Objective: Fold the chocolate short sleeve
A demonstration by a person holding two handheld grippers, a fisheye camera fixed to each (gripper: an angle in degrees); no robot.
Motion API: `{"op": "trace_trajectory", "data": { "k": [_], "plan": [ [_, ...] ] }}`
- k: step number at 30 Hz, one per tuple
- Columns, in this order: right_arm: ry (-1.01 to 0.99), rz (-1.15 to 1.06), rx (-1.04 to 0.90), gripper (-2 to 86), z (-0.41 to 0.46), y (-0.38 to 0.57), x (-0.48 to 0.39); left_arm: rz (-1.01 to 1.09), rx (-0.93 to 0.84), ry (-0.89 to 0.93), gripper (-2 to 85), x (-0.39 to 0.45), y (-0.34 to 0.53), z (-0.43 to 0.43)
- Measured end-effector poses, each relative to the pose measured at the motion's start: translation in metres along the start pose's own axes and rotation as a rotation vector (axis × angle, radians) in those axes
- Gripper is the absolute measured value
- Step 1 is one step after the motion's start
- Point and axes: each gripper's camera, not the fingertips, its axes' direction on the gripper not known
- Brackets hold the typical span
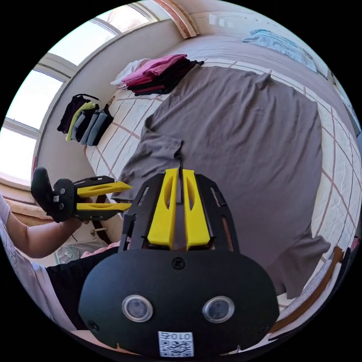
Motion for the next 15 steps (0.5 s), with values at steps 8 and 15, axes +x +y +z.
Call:
{"op": "trace_trajectory", "data": {
  "k": [8, 15],
  "plan": [
    [-0.01, 0.07, -0.15, 8.2, 0.048, 0.017, -0.001, -0.051, -0.257, -0.203, 5.4, -0.003, 0.116, 0.089],
    [0.143, 0.006, -0.221, 4.2, 0.045, 0.027, -0.027, -0.113, -0.261, -0.069, 1.2, -0.033, 0.138, 0.15]
  ]
}}
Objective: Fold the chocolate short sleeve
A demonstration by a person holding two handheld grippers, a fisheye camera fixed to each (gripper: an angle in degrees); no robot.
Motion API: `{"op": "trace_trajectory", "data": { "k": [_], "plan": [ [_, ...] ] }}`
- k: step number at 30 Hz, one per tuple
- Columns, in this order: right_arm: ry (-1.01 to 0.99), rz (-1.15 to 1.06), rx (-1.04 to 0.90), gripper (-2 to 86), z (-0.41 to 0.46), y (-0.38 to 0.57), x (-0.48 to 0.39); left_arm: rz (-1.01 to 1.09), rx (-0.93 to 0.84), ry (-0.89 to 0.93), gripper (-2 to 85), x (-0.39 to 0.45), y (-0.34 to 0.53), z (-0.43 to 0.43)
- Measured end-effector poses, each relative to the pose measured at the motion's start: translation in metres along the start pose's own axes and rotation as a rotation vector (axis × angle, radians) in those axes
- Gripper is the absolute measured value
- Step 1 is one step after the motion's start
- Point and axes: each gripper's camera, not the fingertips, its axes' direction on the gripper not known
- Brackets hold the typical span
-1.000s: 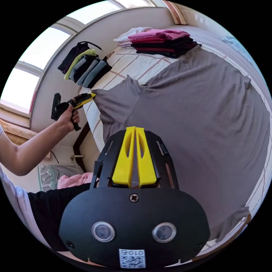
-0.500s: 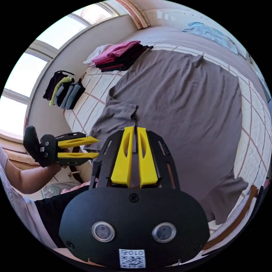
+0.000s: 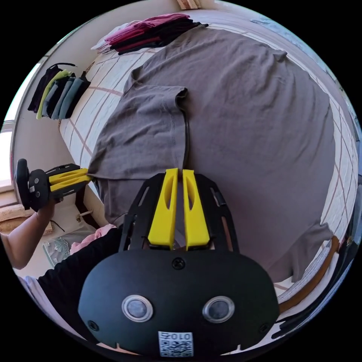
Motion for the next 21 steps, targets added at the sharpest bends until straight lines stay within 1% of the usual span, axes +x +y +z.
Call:
{"op": "trace_trajectory", "data": {
  "k": [5, 8, 11, 16, 18, 19, 21],
  "plan": [
    [-0.105, -0.004, -0.026, 3.7, -0.01, 0.019, 0.006, -0.052, 0.007, 0.074, 0.1, -0.03, 0.042, 0.041],
    [-0.102, -0.003, -0.066, 3.7, 0.001, 0.029, 0.007, -0.054, -0.014, 0.087, 0.0, -0.042, 0.051, 0.074],
    [-0.132, 0.026, -0.041, 3.8, 0.003, 0.041, 0.011, -0.044, -0.049, 0.069, -0.1, -0.048, 0.055, 0.112],
    [-0.213, 0.091, -0.03, 3.8, -0.008, 0.072, 0.022, -0.061, -0.026, 0.095, -0.1, -0.069, 0.082, 0.145],
    [-0.201, 0.067, 0.044, 3.9, -0.02, 0.088, 0.018, -0.053, -0.03, 0.113, -0.1, -0.077, 0.094, 0.157],
    [-0.195, 0.054, 0.047, 4.0, -0.019, 0.092, 0.016, -0.052, -0.048, 0.119, -0.1, -0.083, 0.101, 0.167],
    [-0.15, -0.014, 0.02, 4.1, -0.01, 0.105, 0.013, -0.053, -0.141, 0.121, -0.1, -0.093, 0.112, 0.19]
  ]
}}
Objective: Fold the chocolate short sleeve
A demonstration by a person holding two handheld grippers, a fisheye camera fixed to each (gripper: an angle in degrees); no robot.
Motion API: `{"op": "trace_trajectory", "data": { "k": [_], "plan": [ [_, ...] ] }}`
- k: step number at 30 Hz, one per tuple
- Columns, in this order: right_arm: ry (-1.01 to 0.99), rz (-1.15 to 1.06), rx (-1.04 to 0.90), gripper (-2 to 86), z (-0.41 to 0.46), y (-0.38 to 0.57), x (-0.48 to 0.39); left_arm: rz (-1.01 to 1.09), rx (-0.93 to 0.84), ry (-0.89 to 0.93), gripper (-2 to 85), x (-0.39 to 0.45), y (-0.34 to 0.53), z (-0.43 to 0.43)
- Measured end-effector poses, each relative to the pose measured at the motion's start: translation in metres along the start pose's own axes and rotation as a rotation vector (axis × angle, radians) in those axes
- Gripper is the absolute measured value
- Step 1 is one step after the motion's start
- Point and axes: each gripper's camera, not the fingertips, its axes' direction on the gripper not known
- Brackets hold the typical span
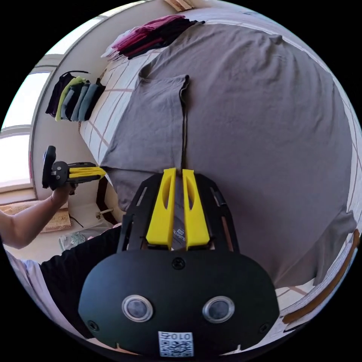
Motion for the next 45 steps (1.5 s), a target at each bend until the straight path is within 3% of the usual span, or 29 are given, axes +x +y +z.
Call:
{"op": "trace_trajectory", "data": {
  "k": [2, 4, 9, 12, 16, 20, 23, 28, 31, 34, 37, 39, 42, 45],
  "plan": [
    [-0.016, 0.002, 0.043, 4.4, -0.014, 0.015, 0.005, -0.005, -0.085, -0.01, -0.1, -0.013, 0.014, 0.029],
    [0.019, 0.038, 0.185, 4.7, -0.045, 0.044, 0.012, -0.028, -0.04, -0.023, 0.0, -0.021, 0.023, 0.029],
    [0.293, 0.565, 0.558, 7.9, -0.121, 0.201, 0.082, 0.068, 0.21, 0.0, 1.1, -0.005, -0.014, 0.003],
    [0.374, 0.786, 0.56, 10.7, -0.133, 0.275, 0.123, 0.197, 0.368, 0.126, 3.1, 0.027, -0.085, 0.004],
    [0.287, 0.989, 0.65, 12.7, -0.137, 0.338, 0.157, 0.429, 0.473, 0.318, 4.4, 0.105, -0.222, 0.025],
    [0.232, 1.104, 0.735, 12.9, -0.132, 0.373, 0.174, 0.584, 0.404, 0.442, 4.4, 0.184, -0.346, 0.062],
    [0.193, 1.16, 0.775, 12.4, -0.13, 0.386, 0.183, 0.653, 0.307, 0.423, 3.9, 0.226, -0.403, 0.096],
    [0.135, 1.207, 0.729, 10.0, -0.122, 0.385, 0.196, 0.837, 0.117, 0.287, 2.3, 0.276, -0.432, 0.158],
    [0.17, 1.248, 0.698, 4.8, -0.129, 0.391, 0.195, 0.87, 0.101, 0.223, 0.9, 0.278, -0.426, 0.178],
    [0.144, 1.179, 0.729, 3.9, -0.145, 0.396, 0.182, 0.885, 0.128, 0.352, 0.2, 0.253, -0.421, 0.176],
    [0.158, 0.943, 0.836, 3.6, -0.182, 0.392, 0.142, 0.913, 0.209, 0.481, 0.0, 0.205, -0.409, 0.161],
    [0.209, 0.637, 0.859, 3.6, -0.21, 0.369, 0.091, 0.922, 0.262, 0.575, -0.1, 0.163, -0.401, 0.148],
    [0.207, 0.301, 0.77, 3.6, -0.207, 0.317, 0.027, 0.925, 0.372, 0.672, 0.1, 0.082, -0.376, 0.13],
    [0.159, 0.142, 0.587, 3.9, -0.161, 0.252, -0.017, 0.836, 0.39, 0.706, 0.8, -0.004, -0.347, 0.136]
  ]
}}
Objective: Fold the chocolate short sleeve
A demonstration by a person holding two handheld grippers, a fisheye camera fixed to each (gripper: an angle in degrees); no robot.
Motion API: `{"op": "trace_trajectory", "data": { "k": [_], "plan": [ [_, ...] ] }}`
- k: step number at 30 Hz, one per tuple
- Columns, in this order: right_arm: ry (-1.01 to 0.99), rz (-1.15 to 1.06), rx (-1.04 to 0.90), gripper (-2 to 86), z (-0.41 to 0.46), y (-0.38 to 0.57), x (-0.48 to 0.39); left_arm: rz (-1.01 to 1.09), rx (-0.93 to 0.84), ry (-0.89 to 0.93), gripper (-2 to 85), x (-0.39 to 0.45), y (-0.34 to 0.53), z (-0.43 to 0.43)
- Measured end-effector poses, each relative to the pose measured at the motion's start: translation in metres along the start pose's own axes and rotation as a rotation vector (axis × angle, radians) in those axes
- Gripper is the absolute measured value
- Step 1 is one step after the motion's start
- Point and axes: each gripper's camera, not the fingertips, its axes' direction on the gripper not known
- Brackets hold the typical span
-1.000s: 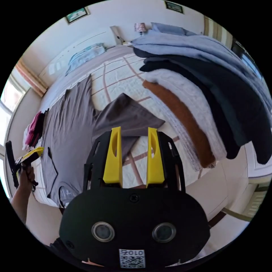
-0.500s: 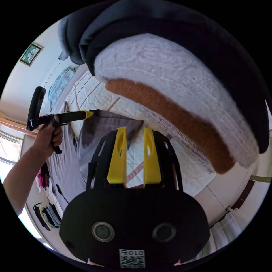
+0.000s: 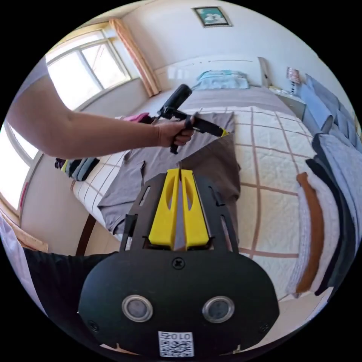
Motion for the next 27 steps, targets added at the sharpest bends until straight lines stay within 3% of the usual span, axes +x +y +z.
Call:
{"op": "trace_trajectory", "data": {
  "k": [3, 5, 7, 14, 17, 21, 27],
  "plan": [
    [-0.139, -0.121, -0.26, 4.7, 0.072, -0.004, -0.034, -0.245, 0.025, -0.066, 2.3, -0.029, 0.082, -0.043],
    [-0.181, -0.082, -0.257, 5.4, 0.074, -0.005, -0.035, -0.398, 0.06, -0.118, 3.3, -0.034, 0.136, -0.074],
    [-0.203, -0.066, -0.237, 6.1, 0.063, -0.004, -0.033, -0.427, 0.088, -0.182, 3.9, -0.019, 0.157, -0.093],
    [0.232, 0.118, -0.253, 9.2, 0.002, 0.04, 0.028, -0.365, -0.073, -0.242, 4.8, 0.094, 0.175, -0.058],
    [0.22, 0.111, -0.403, 11.0, 0.021, 0.051, 0.042, -0.387, -0.073, -0.155, 4.9, 0.13, 0.191, -0.031],
    [0.163, 0.104, -0.428, 6.7, 0.048, 0.041, 0.035, -0.485, 0.003, -0.036, 4.7, 0.155, 0.209, -0.017],
    [0.273, 0.066, -0.544, 3.8, 0.059, 0.033, 0.018, -0.537, -0.112, -0.29, 4.7, 0.213, 0.219, -0.034]
  ]
}}
